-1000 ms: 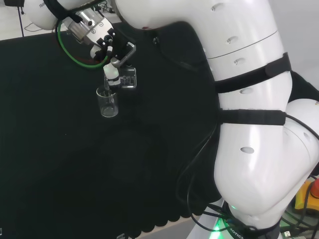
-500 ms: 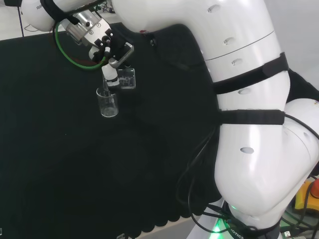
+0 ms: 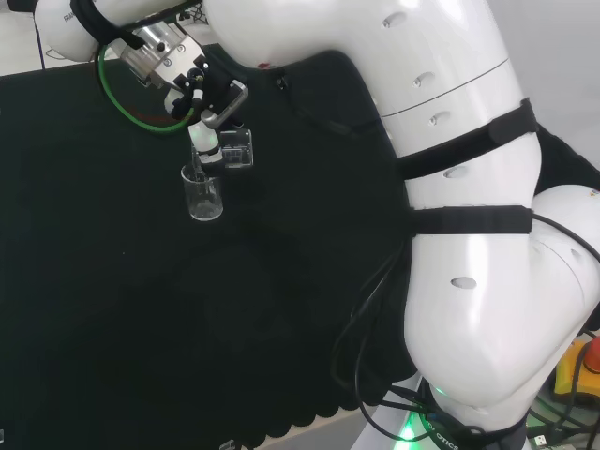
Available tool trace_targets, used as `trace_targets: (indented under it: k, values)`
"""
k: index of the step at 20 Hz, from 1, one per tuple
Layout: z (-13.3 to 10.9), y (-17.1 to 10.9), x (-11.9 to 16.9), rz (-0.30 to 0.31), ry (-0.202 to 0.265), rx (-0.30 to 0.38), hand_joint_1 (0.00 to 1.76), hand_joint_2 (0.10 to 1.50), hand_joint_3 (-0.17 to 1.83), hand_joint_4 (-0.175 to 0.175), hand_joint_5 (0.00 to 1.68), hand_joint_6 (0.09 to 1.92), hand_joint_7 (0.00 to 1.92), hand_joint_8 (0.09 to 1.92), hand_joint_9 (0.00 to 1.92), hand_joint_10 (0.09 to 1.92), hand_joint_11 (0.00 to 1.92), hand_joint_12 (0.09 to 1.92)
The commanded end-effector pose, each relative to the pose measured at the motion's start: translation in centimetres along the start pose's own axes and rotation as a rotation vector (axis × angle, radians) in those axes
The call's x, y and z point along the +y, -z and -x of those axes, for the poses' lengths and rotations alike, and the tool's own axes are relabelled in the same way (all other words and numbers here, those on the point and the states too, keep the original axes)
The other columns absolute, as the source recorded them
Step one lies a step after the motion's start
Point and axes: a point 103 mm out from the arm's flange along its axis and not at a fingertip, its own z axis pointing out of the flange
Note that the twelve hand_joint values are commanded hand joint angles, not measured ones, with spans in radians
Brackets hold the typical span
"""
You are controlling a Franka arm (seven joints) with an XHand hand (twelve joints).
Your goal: Pour the water from the handheld beaker into the one on the table.
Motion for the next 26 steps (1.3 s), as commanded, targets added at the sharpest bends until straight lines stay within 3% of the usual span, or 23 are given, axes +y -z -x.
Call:
trace_targets:
  k: [1, 8, 26]
  values:
    - [-0.3, 0.1, 0.2, -0.001, 0.000, -0.007, 1.31, 0.69, 0.56, -0.175, 1.29, 0.59, 1.34, 0.55, 1.61, 0.09, 1.26, 0.78]
    - [-0.5, 0.5, 0.1, -0.010, -0.005, -0.036, 1.31, 0.69, 0.56, -0.175, 1.28, 0.59, 1.34, 0.55, 1.61, 0.09, 1.26, 0.78]
    - [-0.7, 1.1, 0.3, -0.024, -0.010, -0.034, 1.31, 0.69, 0.57, -0.175, 1.28, 0.60, 1.34, 0.56, 1.61, 0.09, 1.26, 0.78]
